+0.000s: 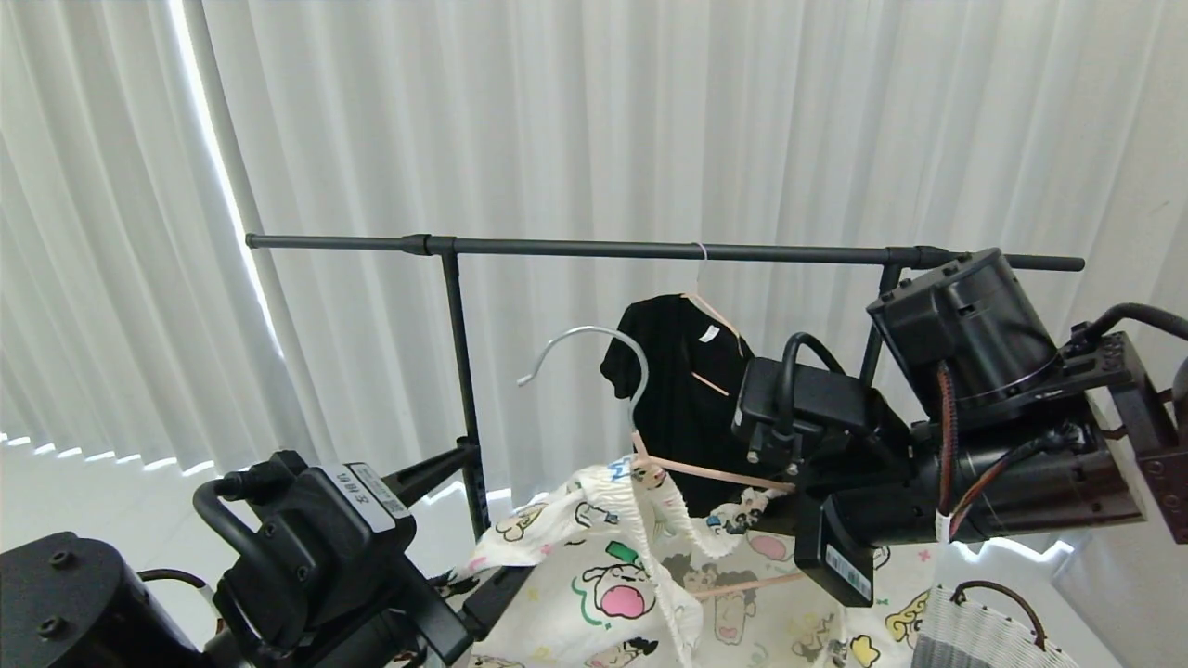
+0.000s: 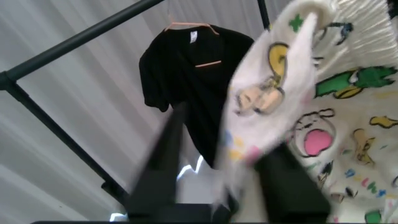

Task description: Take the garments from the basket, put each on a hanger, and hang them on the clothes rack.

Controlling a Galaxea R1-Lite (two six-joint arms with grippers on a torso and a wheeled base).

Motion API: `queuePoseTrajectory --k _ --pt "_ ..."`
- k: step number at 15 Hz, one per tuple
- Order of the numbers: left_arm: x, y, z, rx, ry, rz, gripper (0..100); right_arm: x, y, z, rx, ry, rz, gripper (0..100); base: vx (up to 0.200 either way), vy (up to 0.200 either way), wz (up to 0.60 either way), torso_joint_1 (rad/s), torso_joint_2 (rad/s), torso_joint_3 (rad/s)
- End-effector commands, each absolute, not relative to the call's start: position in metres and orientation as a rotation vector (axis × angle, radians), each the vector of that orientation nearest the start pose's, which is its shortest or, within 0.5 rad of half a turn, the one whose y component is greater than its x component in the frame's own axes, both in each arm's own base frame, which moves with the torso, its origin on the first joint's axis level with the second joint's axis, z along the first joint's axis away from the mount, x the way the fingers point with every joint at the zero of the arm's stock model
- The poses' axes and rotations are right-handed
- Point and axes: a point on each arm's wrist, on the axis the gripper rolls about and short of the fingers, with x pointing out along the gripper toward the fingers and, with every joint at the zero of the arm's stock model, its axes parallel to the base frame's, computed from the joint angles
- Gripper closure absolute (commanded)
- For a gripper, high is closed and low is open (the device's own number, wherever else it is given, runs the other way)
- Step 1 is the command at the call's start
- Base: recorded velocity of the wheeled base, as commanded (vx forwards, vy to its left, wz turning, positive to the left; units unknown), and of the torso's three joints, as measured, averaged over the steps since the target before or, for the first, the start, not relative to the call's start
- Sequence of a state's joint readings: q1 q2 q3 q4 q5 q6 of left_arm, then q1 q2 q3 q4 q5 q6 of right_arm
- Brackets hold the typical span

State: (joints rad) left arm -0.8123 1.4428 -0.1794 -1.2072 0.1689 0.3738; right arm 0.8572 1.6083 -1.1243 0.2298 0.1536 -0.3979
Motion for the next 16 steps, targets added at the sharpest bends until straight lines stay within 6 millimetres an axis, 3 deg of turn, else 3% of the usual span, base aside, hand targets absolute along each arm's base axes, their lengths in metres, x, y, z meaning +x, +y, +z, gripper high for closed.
queuePoseTrajectory --k 1,5,8,16 --pt "0.135 -0.132 0.149 0.386 -0.069 -0.626 0 0.172 0.204 0.230 -0.600 0.443 1.100 100 0.000 0.000 0.00 0.000 0.00 0.000" --pt "0.138 -0.112 0.148 0.377 -0.054 -0.539 0 0.175 0.167 0.238 -0.666 0.364 1.028 100 0.000 0.000 0.00 0.000 0.00 0.000" --pt "0.135 -0.111 0.152 0.371 -0.075 -0.540 0 0.178 0.149 0.234 -0.662 0.388 0.970 100 0.000 0.000 0.00 0.000 0.00 0.000" --pt "0.137 -0.133 0.148 0.387 -0.066 -0.627 0 0.186 0.153 0.229 -0.640 0.321 0.943 100 0.000 0.000 0.00 0.000 0.00 0.000"
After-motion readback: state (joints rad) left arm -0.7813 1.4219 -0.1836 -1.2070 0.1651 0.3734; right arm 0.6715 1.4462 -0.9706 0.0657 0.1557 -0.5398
